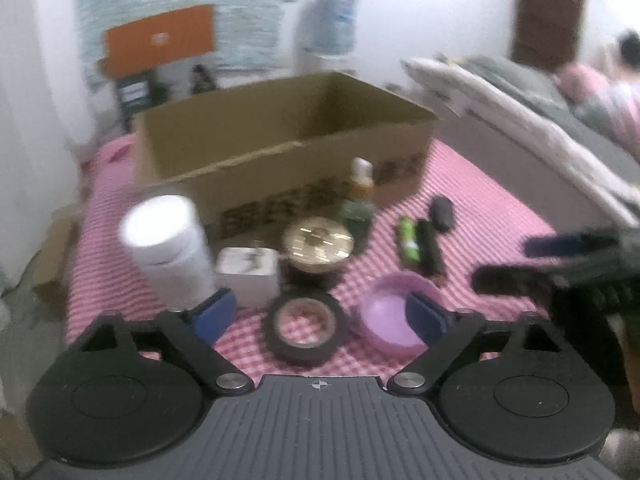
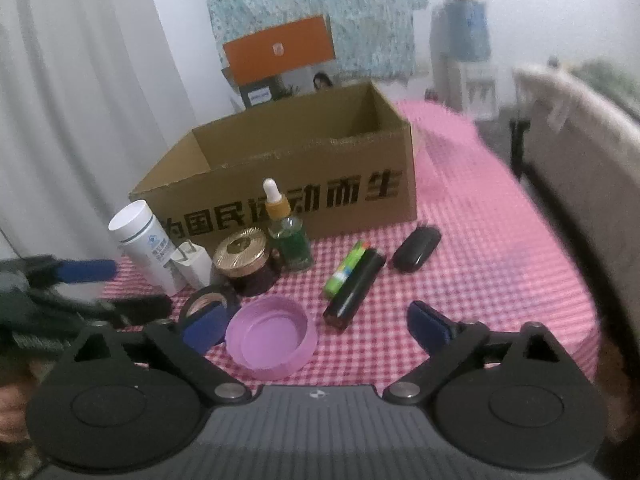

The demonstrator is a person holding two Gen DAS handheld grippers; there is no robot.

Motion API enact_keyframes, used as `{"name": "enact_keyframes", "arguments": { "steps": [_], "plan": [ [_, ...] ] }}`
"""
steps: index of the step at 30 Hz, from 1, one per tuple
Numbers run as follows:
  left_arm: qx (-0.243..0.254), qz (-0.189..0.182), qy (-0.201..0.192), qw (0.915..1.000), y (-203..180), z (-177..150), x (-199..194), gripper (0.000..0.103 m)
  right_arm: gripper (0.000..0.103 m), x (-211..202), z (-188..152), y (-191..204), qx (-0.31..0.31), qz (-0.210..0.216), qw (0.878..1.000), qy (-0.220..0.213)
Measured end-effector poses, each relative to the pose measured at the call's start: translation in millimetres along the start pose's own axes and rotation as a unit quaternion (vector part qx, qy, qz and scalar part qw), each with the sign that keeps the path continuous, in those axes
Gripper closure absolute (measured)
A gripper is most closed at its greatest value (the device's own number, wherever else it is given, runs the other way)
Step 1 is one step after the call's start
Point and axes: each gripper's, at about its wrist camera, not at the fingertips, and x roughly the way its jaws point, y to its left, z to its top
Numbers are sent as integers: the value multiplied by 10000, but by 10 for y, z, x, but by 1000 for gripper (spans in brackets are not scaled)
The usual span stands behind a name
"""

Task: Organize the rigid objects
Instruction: 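Reach the right gripper to the pink-purple lid and grasp its rim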

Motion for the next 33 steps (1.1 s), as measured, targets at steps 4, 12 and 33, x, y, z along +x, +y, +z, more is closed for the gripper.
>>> {"name": "enact_keyframes", "arguments": {
  "steps": [4, 12, 33],
  "plan": [
    [343, -356, 328, 9982, -141, -58, 170, 30, 26, 168, 12, -99, 284, 282, 9987, 309],
    [530, -685, 860, 9925, -211, -73, 420, 37, 42, 482, -7, -80, 350, 676, 9941, 772],
    [815, -674, 1062, 9887, -363, -11, 602, 44, 77, 727, -41, -212, 421, 666, 9926, 925]
  ]
}}
